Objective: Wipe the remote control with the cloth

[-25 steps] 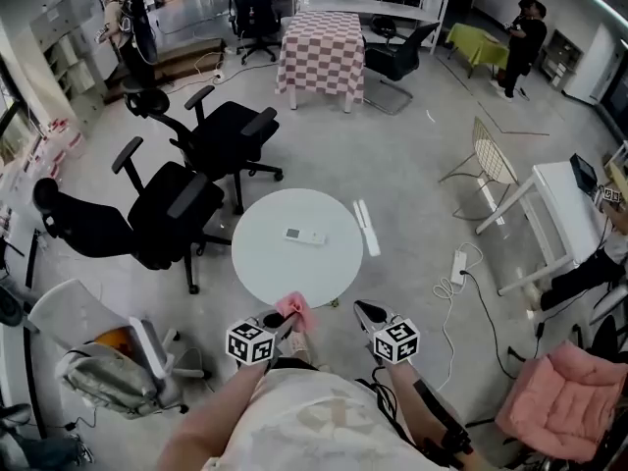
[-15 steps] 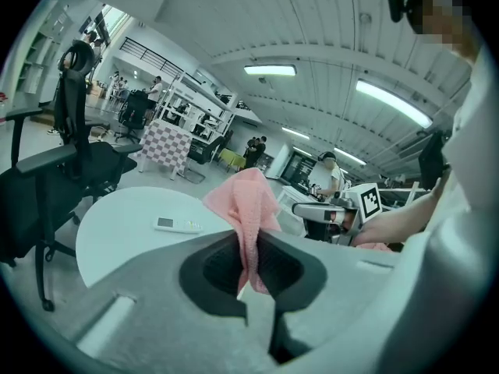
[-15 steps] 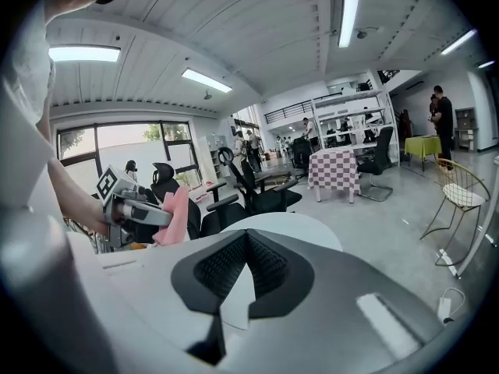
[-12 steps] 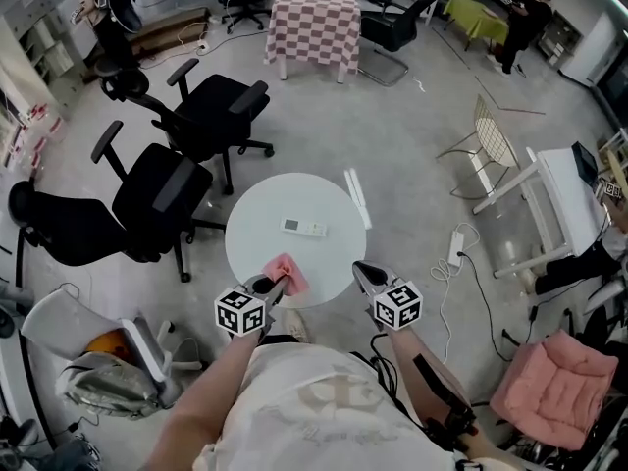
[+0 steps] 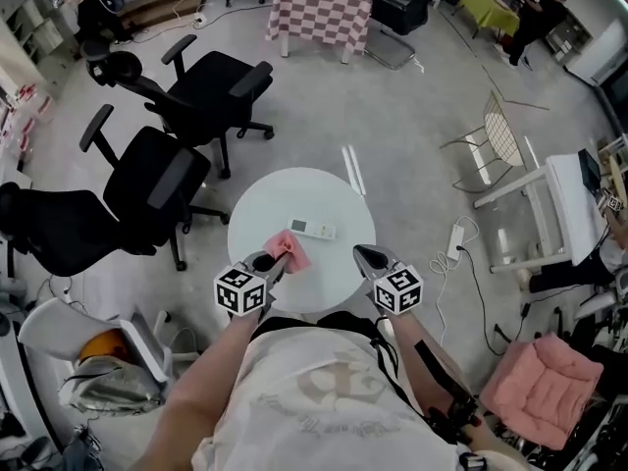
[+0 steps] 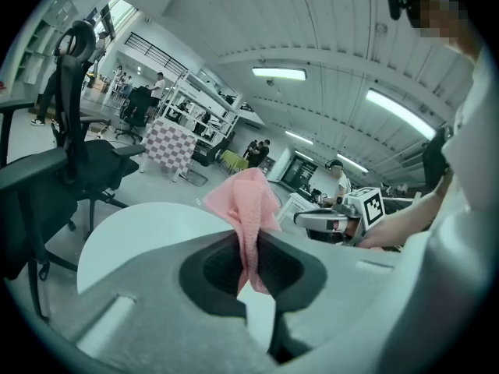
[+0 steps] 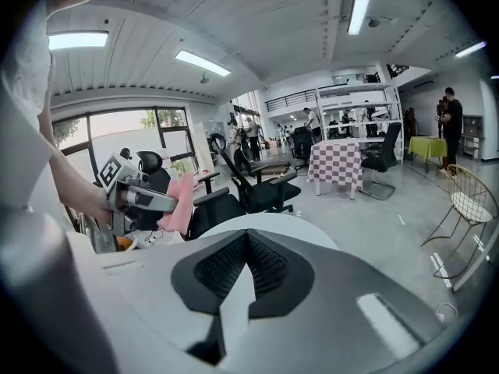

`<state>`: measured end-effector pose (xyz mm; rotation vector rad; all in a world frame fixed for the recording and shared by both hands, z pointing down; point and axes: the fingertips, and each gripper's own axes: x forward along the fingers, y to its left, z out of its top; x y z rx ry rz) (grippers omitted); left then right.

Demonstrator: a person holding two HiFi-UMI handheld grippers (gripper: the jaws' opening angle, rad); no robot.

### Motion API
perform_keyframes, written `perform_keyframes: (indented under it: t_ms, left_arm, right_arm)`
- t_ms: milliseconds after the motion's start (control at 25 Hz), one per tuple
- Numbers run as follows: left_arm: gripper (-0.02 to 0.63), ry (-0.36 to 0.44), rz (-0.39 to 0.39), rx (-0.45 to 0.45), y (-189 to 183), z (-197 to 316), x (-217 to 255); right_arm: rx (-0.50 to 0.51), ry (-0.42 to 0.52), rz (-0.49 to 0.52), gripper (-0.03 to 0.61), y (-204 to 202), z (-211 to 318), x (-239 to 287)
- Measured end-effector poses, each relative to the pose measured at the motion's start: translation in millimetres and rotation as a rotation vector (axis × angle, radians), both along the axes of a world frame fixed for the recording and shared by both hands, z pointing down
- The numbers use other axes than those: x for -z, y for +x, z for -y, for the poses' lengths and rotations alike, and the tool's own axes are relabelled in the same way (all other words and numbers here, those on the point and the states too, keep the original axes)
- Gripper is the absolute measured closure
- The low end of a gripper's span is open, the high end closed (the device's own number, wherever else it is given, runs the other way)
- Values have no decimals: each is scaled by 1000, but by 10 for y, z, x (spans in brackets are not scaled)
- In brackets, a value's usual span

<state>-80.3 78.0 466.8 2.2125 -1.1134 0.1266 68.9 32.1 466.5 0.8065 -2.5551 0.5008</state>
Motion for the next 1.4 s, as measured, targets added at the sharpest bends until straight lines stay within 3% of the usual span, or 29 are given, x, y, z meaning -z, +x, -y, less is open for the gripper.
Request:
perform_keyframes:
  t_ms: [480, 720, 960, 1120, 1400]
  left_arm:
    - [594, -128, -7, 68, -31, 221, -378]
    - [594, -180, 9, 68, 71, 470, -468]
    - [594, -286, 31, 46, 191, 530, -787]
    - [594, -330, 34, 37, 299, 611, -920]
    - [594, -401, 68, -10, 437, 912, -1222]
  right_arm:
    - [161, -112, -134, 571, -136, 249, -693]
    - [266, -148, -209, 571, -138, 424, -1051]
    - [379, -153, -291, 566, -244, 412, -1426]
    - [435, -144, -343, 536, -289, 477, -1554]
    - [559, -136, -426, 391, -317, 596, -1914]
